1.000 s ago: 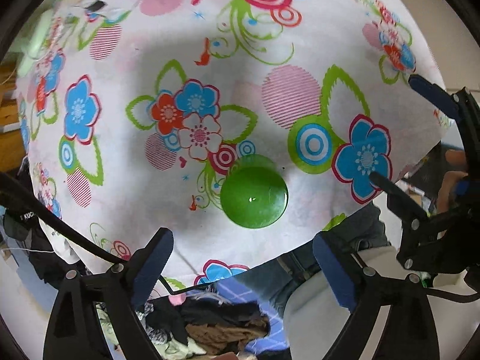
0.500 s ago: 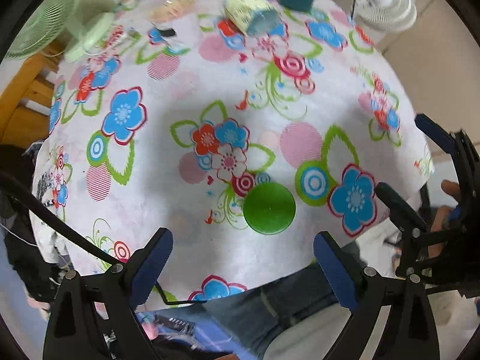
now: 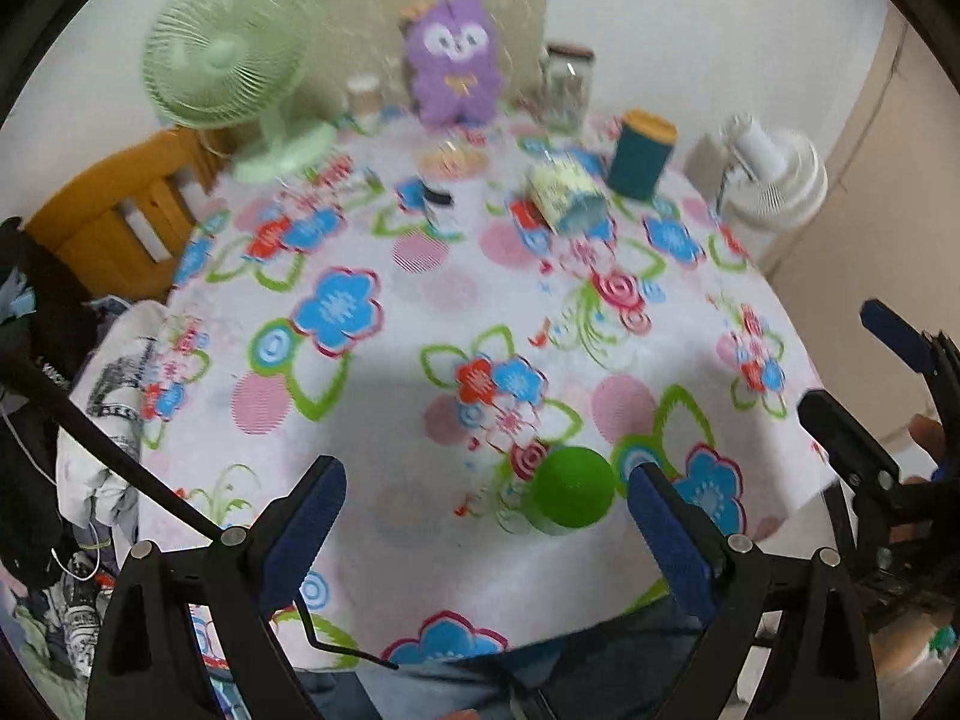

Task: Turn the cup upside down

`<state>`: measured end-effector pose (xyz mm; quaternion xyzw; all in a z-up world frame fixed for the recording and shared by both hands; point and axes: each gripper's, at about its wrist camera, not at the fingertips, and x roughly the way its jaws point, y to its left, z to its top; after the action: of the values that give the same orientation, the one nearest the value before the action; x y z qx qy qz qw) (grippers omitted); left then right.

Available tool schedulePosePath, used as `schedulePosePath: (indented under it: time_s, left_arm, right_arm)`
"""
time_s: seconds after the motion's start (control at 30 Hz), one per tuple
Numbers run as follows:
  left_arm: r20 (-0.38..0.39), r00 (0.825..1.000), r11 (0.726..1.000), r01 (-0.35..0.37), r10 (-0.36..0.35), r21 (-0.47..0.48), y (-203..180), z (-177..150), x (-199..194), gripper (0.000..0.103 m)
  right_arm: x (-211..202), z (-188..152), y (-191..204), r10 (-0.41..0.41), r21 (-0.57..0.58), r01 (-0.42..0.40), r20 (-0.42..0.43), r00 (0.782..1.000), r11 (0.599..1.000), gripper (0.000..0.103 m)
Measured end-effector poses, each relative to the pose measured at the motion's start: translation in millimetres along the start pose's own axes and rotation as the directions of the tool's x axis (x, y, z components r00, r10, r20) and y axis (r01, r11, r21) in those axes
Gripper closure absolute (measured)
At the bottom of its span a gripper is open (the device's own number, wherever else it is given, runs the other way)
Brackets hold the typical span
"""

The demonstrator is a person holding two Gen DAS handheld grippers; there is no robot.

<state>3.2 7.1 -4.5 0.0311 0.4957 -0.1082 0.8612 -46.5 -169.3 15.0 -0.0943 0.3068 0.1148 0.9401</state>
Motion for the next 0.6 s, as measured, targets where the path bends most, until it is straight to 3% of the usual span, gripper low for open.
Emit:
schedulePosePath:
  time_s: [0.13, 0.27, 0.6]
  left_arm:
    - [0.117, 0.993, 0.998, -0.004, 0.011, -0.066, 12.3, -10.8, -14.2, 0.007]
    - [0.235, 0.971, 0.991, -0.002, 0.034, -0.137, 21.0, -23.5, -25.8, 0.005]
    - [0.433, 0.892, 0.959, -0.004, 0.132, -0.284, 31.6, -58.1, -47.1, 0.001]
  right_arm:
    - [-7.8, 2.2, 14.1, -0.001, -0.006, 0.001, 0.020, 1.000, 1.000, 0.008]
    - [-16.1, 1.3, 28.7, 0.000, -0.016, 0.000, 0.034, 0.999, 1.000, 0.008]
    - [-35.6, -6.0, 40.3, -0.015, 0.010, 0.014, 0.088, 0.996, 1.000, 0.007]
